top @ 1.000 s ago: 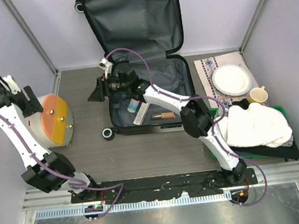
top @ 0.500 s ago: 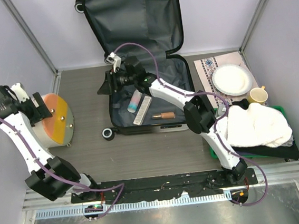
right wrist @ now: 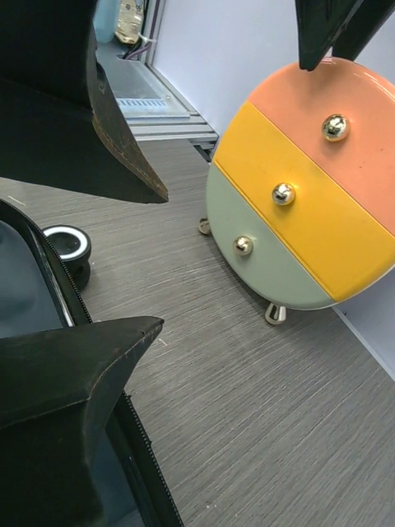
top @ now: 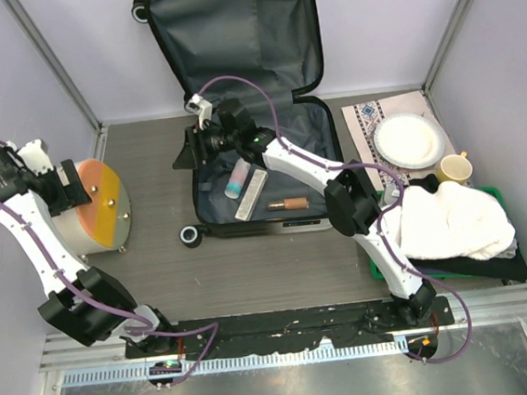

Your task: Open, take out, and arrange the luggage

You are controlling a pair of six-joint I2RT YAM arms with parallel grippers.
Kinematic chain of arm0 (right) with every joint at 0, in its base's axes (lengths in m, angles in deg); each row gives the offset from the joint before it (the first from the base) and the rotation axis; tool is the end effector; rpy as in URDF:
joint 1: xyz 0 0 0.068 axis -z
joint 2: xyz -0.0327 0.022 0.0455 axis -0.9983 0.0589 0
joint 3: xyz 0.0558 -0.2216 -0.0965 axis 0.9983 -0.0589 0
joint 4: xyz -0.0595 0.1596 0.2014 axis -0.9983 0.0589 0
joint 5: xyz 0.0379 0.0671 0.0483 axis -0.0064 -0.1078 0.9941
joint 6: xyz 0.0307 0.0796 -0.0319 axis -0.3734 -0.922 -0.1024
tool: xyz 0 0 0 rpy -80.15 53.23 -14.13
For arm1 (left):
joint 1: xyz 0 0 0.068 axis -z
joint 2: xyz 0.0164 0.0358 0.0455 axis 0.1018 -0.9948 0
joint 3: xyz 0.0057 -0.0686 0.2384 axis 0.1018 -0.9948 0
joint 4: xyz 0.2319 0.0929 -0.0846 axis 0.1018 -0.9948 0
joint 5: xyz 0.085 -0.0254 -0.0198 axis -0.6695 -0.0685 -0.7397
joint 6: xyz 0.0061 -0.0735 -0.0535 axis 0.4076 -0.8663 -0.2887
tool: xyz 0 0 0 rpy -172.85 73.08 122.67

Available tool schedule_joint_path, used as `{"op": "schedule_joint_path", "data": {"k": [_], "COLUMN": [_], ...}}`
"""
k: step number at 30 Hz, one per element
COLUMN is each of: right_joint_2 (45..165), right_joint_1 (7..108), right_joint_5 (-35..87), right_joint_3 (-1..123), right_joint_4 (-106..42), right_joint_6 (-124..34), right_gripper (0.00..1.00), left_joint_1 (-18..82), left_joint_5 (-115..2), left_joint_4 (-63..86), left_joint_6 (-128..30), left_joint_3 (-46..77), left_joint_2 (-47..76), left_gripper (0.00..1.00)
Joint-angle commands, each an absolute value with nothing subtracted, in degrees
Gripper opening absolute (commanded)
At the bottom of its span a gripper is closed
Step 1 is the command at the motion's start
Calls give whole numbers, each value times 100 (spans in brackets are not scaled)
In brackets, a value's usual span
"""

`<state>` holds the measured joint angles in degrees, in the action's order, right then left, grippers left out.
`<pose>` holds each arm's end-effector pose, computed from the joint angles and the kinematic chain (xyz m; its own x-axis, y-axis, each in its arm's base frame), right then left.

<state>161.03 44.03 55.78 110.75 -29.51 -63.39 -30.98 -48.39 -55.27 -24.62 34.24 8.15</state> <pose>0.3963 0.4315 0.2495 -0.5784 -0.0738 -0.8124 -0.8003 0.2444 0.5476 0.2588 0.1653 0.3237 -0.7392 -0.2912 -0.6073 -0.2935 0.9509 -0.0987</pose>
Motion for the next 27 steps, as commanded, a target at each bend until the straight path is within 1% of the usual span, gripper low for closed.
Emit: {"op": "schedule_joint_path", "data": {"k": [1, 4, 12, 19, 22, 27], "right_joint_2": [16012, 16029, 16047, 16029, 16012, 16021], "right_joint_1": [4391, 4382, 4382, 4417, 4435, 4461], "right_joint_5": [5636, 5645, 5654, 5610, 5601, 5592], "right_joint_3": [11375, 11375, 11384, 11384, 11375, 11366], "right_joint_4": [-2936, -2900, -2839, -2751, -2734, -2716], "right_joint_6": [-6173, -6190, -6164, -6146, -6146, -6147], "right_gripper": [63, 63, 63, 63, 63, 63], "left_joint_1": [-3046, -3046, -3002, -2782, -2738, -2694], "left_joint_5": [-4271, -4402, -4719, -5307, -5369, -5326], "left_joint_4": [-5314, -5340, -5235, -4893, -4901, -4831], "left_joint_6": [-2160, -2090, -1941, -1975, -2002, -2055], "left_joint_3": [3739, 3879, 3792, 3204, 3054, 2782], "left_joint_2": [786, 812, 786, 926, 935, 1014], "left_gripper": [87, 87, 88, 88, 90, 89]}}
